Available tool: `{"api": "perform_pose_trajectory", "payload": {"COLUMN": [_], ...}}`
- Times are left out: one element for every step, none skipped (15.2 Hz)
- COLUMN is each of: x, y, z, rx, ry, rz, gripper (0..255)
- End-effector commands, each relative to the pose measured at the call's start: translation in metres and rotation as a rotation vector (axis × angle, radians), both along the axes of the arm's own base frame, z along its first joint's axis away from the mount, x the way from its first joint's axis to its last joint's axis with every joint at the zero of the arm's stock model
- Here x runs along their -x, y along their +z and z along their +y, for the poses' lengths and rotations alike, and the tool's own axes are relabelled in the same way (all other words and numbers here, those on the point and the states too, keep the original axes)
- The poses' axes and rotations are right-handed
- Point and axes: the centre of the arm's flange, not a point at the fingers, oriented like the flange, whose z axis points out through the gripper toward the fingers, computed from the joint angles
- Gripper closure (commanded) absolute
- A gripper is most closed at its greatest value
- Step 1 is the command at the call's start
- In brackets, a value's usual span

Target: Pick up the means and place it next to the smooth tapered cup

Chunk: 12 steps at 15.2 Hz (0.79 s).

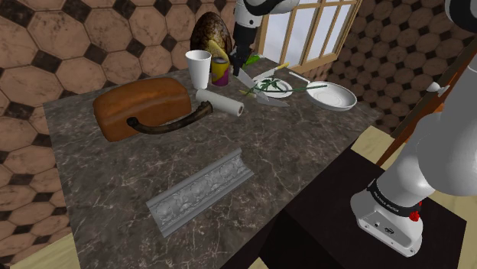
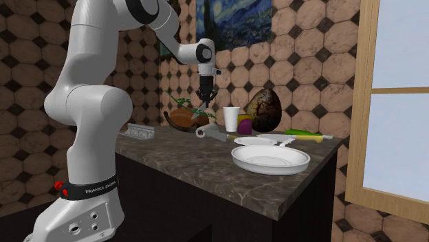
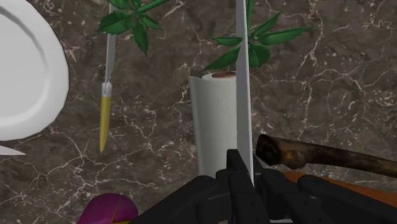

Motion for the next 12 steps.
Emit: {"api": "perform_pose_trajectory", "payload": {"x": [0.000, 0.000, 0.000, 0.000, 0.000, 0.000, 0.000, 0.000, 0.000, 0.000, 0.000, 0.000], "y": [-0.011, -0.017, -0.022, -0.027, -0.032, -0.038, -0.043, -0.048, -0.054, -0.059, -0.064, -0.069], "z": [0.001, 0.001, 0.001, 0.001, 0.001, 0.001, 0.001, 0.001, 0.001, 0.001, 0.001, 0.001], "rx": [0.000, 0.000, 0.000, 0.000, 0.000, 0.000, 0.000, 0.000, 0.000, 0.000, 0.000, 0.000], "ry": [0.000, 0.000, 0.000, 0.000, 0.000, 0.000, 0.000, 0.000, 0.000, 0.000, 0.000, 0.000], "rz": [-0.001, -0.001, -0.001, -0.001, -0.001, -0.001, -0.001, -0.001, -0.001, -0.001, -0.001, -0.001], "gripper": [255, 255, 255, 255, 255, 255, 255, 255, 255, 255, 255, 255]}}
